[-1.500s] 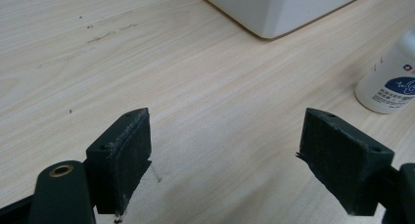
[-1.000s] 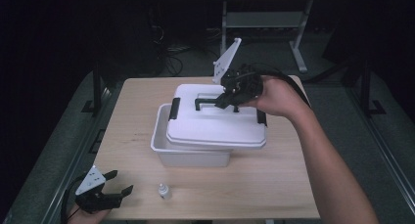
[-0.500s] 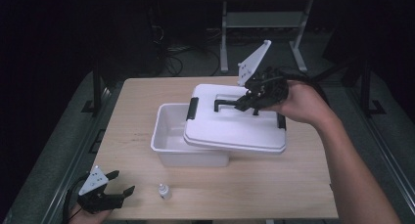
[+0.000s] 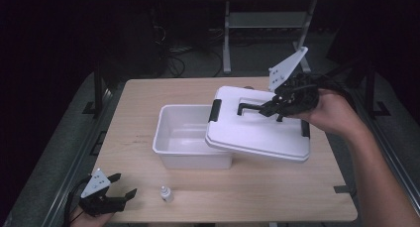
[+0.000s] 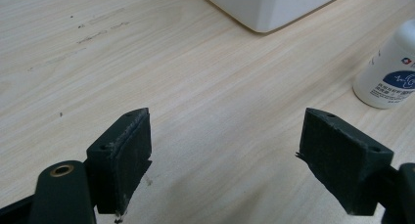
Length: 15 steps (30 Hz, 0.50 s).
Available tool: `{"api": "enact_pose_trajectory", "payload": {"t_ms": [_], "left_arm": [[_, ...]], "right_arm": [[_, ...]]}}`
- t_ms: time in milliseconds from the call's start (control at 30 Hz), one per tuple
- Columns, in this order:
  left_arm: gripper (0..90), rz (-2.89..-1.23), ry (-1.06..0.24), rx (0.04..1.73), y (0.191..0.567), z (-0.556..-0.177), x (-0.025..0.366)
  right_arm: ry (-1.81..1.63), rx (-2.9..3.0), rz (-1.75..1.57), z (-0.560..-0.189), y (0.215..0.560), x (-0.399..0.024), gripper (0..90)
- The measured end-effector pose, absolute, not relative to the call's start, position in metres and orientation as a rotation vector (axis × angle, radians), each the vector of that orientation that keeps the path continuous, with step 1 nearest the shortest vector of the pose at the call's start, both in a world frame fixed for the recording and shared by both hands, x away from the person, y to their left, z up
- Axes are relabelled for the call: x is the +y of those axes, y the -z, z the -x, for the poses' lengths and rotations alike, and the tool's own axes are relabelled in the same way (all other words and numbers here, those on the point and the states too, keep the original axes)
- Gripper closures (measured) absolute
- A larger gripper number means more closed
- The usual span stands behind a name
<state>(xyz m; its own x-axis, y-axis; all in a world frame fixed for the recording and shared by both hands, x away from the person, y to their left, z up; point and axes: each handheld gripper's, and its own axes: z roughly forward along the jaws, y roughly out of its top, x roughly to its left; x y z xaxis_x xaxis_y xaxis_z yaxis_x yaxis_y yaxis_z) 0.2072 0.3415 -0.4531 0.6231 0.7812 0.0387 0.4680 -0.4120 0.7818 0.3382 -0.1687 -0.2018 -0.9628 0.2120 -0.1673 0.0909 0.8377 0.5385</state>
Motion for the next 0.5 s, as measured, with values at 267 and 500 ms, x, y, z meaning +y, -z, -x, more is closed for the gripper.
{"api": "enact_pose_trajectory", "payload": {"t_ms": [267, 500], "left_arm": [[19.5, -2.078, -0.523, 0.981, 0.453, -0.206, 0.342], [19.5, -2.076, -0.526, 0.985, 0.453, -0.206, 0.342]], "right_arm": [[-0.815, 2.778, -0.286, -0.331, 0.209, -0.195, 84.1], [-0.823, 2.777, -0.326, -0.326, 0.219, -0.215, 84.1]]}}
